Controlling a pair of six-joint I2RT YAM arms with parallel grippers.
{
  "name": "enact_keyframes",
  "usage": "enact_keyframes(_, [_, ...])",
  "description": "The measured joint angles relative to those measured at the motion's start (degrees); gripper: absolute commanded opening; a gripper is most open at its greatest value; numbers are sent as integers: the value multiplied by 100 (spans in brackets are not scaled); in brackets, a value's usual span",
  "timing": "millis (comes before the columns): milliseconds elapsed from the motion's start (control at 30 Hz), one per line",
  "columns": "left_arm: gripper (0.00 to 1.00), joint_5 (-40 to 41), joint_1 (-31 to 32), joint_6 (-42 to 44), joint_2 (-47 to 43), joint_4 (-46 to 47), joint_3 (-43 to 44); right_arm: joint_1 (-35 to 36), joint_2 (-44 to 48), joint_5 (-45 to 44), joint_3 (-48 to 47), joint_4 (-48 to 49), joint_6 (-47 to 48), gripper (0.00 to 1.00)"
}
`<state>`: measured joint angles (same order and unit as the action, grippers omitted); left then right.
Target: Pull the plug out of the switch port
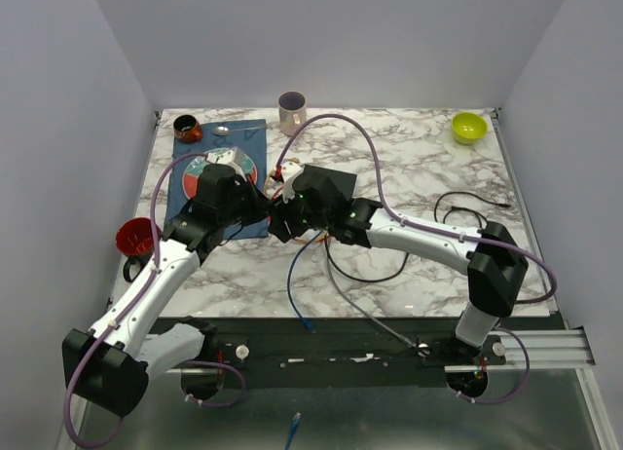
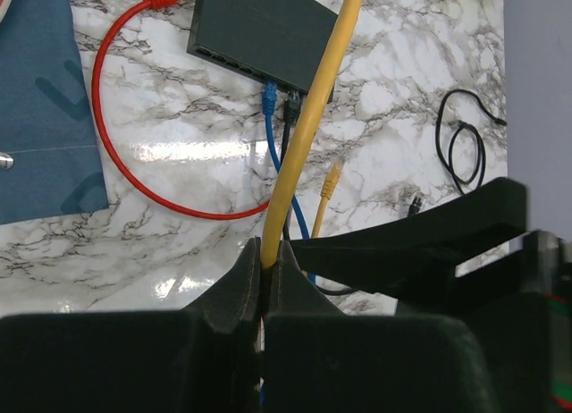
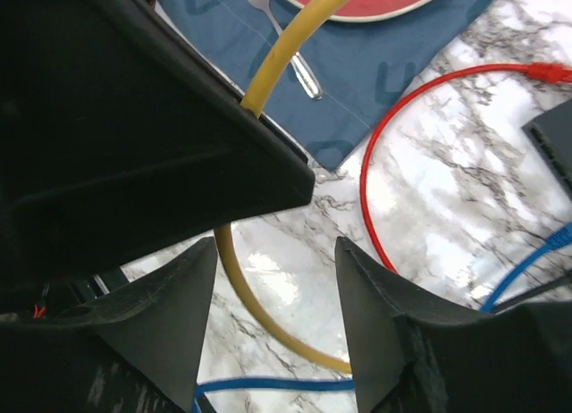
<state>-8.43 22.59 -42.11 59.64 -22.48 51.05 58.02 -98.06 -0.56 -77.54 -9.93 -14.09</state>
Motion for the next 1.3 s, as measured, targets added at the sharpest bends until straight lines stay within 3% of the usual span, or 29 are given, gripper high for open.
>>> enact_keyframes(33, [0, -4, 0, 0, -15, 2, 0, 0, -107, 72, -48, 0, 2, 52])
enact_keyframes(67, [0, -11, 0, 2, -33, 2, 0, 0, -184, 160, -76, -9, 4, 35])
enact_keyframes(100, [0, -20, 0, 2, -52, 2, 0, 2, -238, 264, -92, -9, 4, 25])
enact_keyframes(133, [7, -22, 0, 2, -61, 4, 0, 4, -260, 356, -96, -11, 20, 16])
enact_keyframes(167, [26, -24, 0, 2, -63, 9, 0, 11, -267, 487, -103, -13, 2, 5])
enact_keyframes(200, [60, -24, 0, 2, -59, 15, 0, 20, -264, 597, -114, -13, -2, 3])
enact_keyframes(267, [90, -11, 2, -13, -63, -11, 2, 63, -203, 704, -120, -4, -9, 1])
enact_keyframes(300, [99, 190, 2, -7, -74, -85, 7, 96, -125, 739, -111, -79, -24, 1])
enact_keyframes(600, [99, 1150, -280, -789, -1062, -273, -48, 155, 1362, 1467, 391, 225, -260, 1])
enact_keyframes(700, [99, 1447, -444, -929, -1213, -328, -164, 155, 1893, 2020, 671, 890, -487, 1])
enact_keyframes(733, [99, 1530, -463, -1027, -1143, -354, -361, 155, 2184, 2446, 811, 1617, -706, 1])
enact_keyframes(900, [99, 1541, -466, -1106, -1097, -463, -603, 35, 2214, 2970, 1276, 2669, -1158, 1])
enact_keyframes(1033, [99, 1554, -487, -1117, -1104, -588, -717, -57, 2323, 1556, 1381, 2081, -1204, 1])
enact_keyframes(1100, [99, 1552, -487, -1121, -1113, -614, -748, -424, 2505, 743, 1401, 1622, -1342, 1])
enact_keyframes(1300, [99, 1471, -490, -1202, -1047, -562, -872, -3333, 3257, -780, 2236, 662, -2181, 1])
